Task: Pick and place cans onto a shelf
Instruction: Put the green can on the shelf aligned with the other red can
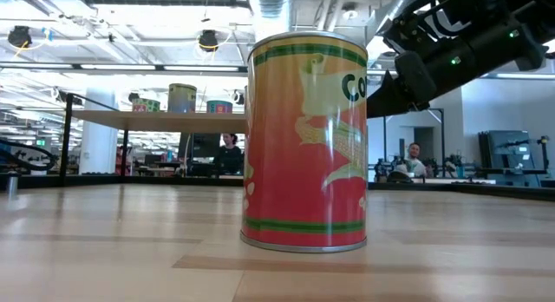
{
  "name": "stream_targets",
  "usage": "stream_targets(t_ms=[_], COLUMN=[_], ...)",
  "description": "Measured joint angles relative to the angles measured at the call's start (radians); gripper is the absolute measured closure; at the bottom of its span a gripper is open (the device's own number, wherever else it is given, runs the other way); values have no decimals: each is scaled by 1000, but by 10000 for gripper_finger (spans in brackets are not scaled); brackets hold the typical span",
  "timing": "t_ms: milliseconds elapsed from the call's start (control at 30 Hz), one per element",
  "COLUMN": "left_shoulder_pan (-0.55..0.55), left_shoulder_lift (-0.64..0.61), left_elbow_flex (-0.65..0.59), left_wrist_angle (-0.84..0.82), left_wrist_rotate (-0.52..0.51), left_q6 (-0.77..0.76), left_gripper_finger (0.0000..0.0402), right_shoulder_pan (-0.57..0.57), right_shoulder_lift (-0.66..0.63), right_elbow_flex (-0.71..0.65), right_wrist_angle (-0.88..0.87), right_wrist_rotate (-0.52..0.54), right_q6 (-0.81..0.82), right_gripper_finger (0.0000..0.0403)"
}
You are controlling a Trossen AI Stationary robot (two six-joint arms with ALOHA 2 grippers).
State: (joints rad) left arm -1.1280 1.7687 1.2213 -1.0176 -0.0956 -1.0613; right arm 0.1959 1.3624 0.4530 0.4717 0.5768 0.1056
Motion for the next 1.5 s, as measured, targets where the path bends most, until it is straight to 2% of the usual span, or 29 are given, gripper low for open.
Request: stream_targets(t_ms=[133, 367, 533, 667, 767, 867, 1033, 1200, 1333, 1500], left_shoulder_pan=[22, 120, 245, 389, 558, 767, 1085, 1325, 1438, 1511], left_shoulder_lift=[-2, -61, -220, -399, -505, -544, -496, -396, -276, -144], left_elbow_flex=[-21, -29, -29, -29, -27, -8, 96, 242, 345, 444], left_wrist_angle=[-70, -180, -180, -169, -168, -177, -179, -195, -246, -300], left_wrist_rotate=[-63, -185, -328, -437, -426, -373, -299, -227, -216, -167], left_q6=[9, 90, 111, 158, 274, 452, 780, 993, 1094, 1172], left_gripper_finger=[392, 399, 400, 401, 401, 401, 401, 401, 401, 401], right_shoulder_pan=[0, 0, -1, -1, -1, -1, -1, -1, -1, -1], right_shoulder_lift=[0, 0, 0, 0, 0, 0, 0, 0, 0, 0], right_elbow_flex=[0, 0, 0, 0, 0, 0, 0, 0, 0, 0], right_wrist_angle=[0, 0, 0, 0, 0, 0, 0, -4, -21, -24], right_wrist_rotate=[-1, -1, -1, -1, -1, -1, -3, -3, -4, -4], right_q6=[-18, -25, -27, -27, -28, -30, -28, -28, -27, -26], right_gripper_finger=[390, 390, 390, 390, 390, 390, 390, 390, 390, 390])
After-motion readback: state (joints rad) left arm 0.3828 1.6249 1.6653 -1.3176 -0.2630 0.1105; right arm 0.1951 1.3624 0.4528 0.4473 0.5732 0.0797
